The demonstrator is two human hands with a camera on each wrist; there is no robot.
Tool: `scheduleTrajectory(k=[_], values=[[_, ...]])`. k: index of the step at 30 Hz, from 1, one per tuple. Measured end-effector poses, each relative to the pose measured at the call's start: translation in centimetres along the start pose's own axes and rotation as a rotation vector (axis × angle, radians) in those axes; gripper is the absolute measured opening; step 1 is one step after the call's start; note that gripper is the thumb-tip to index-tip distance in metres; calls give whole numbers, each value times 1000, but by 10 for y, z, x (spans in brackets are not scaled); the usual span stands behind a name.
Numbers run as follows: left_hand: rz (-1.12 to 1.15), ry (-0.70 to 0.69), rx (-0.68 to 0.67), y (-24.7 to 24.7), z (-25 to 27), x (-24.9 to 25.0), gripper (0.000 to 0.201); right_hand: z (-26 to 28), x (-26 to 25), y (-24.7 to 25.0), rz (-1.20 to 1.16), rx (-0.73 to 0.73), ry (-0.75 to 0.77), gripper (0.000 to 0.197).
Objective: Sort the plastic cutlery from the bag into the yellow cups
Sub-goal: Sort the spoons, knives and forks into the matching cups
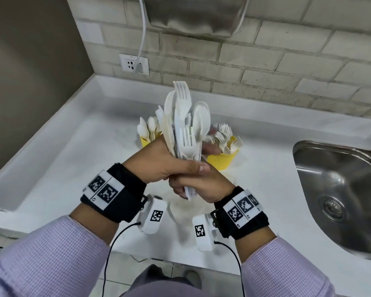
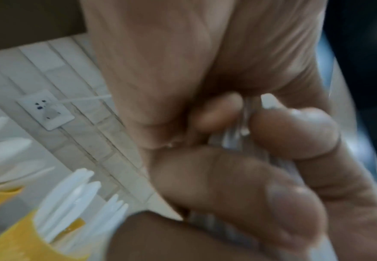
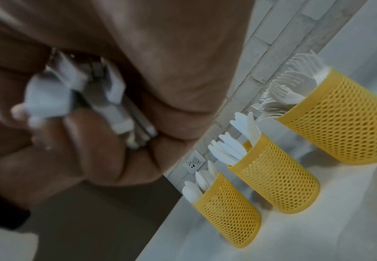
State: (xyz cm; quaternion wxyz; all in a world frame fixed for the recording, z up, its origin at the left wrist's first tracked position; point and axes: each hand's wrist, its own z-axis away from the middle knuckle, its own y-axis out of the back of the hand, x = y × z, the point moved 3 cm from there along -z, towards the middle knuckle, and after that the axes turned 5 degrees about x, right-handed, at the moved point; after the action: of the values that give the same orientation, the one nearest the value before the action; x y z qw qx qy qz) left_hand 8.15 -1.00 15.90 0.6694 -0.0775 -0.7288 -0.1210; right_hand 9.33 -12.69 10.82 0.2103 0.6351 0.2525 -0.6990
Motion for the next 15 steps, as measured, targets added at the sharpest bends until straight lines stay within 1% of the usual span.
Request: scheduleTrajectory(k=[1, 2, 3, 4, 6, 7, 8, 10, 12, 14, 15], values=[[-7, -12, 14, -3, -2, 3, 39, -2, 0, 1, -40, 6, 5, 27], [-6, -13, 56, -4, -4, 5, 30, -5, 1, 3, -107, 30, -2, 43], [3, -17, 114, -5, -5, 8, 24, -6, 2, 6, -184, 39, -20, 59], [22, -38, 179, -4, -7, 8, 20, -7, 4, 9, -241, 33, -36, 68], [100, -104, 285, 0, -11, 8, 18, -5, 11, 17, -365, 1, -77, 69], [151, -130, 323, 2, -12, 8, 18, -3, 16, 21, -461, 7, -107, 72], [191, -151, 350, 3, -13, 7, 19, -2, 20, 24, -578, 33, -153, 74], [210, -161, 382, -1, -16, 3, 26, -4, 21, 27, -796, 132, -236, 73], [150, -128, 404, -12, -19, -8, 32, -8, 15, 28, -934, 217, -246, 62], [98, -80, 441, -22, -21, -24, 40, -14, 8, 29, -935, 273, -243, 46], [94, -65, 460, -26, -21, -32, 43, -16, 9, 31, -897, 311, -260, 43]])
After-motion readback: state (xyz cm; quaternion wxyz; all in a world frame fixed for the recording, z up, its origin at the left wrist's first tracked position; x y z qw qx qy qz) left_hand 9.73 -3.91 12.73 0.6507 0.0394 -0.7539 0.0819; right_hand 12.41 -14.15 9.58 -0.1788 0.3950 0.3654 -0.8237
